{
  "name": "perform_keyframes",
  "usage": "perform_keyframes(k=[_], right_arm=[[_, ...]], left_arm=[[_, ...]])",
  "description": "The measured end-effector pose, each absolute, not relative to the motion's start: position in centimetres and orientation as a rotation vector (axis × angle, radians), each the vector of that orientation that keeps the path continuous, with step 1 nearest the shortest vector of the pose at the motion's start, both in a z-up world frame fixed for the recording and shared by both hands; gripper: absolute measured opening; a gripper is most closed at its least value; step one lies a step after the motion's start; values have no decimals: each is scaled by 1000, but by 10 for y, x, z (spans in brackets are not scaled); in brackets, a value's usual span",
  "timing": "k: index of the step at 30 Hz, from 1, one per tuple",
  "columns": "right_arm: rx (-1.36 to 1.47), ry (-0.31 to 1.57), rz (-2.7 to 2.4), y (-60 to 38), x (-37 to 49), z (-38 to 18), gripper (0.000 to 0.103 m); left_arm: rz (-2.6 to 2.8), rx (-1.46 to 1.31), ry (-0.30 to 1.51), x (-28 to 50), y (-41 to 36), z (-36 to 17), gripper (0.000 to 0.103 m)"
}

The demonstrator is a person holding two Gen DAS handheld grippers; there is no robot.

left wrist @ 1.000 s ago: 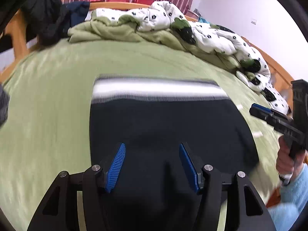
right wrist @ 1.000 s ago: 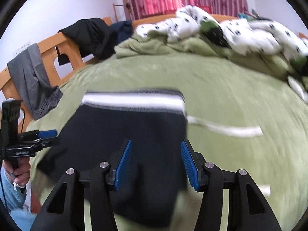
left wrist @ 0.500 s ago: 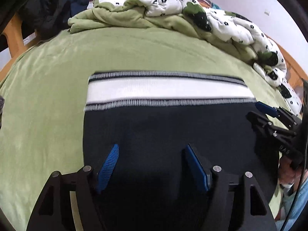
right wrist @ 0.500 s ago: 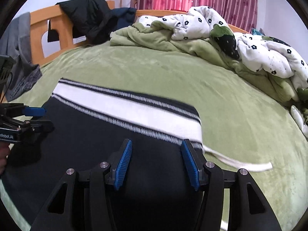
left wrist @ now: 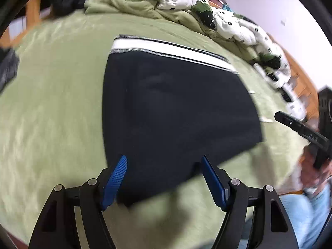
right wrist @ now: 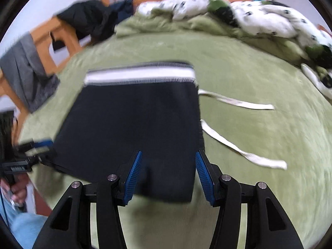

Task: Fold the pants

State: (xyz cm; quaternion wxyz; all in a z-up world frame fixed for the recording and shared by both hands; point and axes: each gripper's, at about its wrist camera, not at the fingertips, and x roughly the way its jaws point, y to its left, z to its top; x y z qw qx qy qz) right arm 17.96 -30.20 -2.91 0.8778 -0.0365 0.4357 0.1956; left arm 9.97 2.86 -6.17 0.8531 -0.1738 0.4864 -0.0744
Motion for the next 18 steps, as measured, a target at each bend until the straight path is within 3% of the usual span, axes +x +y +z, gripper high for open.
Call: perform_keyframes(k=[2, 5, 13, 16, 18], right_arm=[[-49, 860, 379, -304, 160, -10, 72], [-49, 756, 330, -300, 126, 17, 81], [-109, 744, 310, -283, 78, 29, 84], [-186, 734, 287, -276, 62, 26, 95], [-185, 699, 274, -277, 51, 32, 95]], left_arm=[[-174, -433, 994, 87, 29, -46, 72], [-167, -418, 913, 69, 17, -12, 72], [-37, -198, 842, 28, -18, 26, 74], [-87, -339, 813, 12, -6, 37, 74], [-73, -336, 807, 6, -9, 36, 74]])
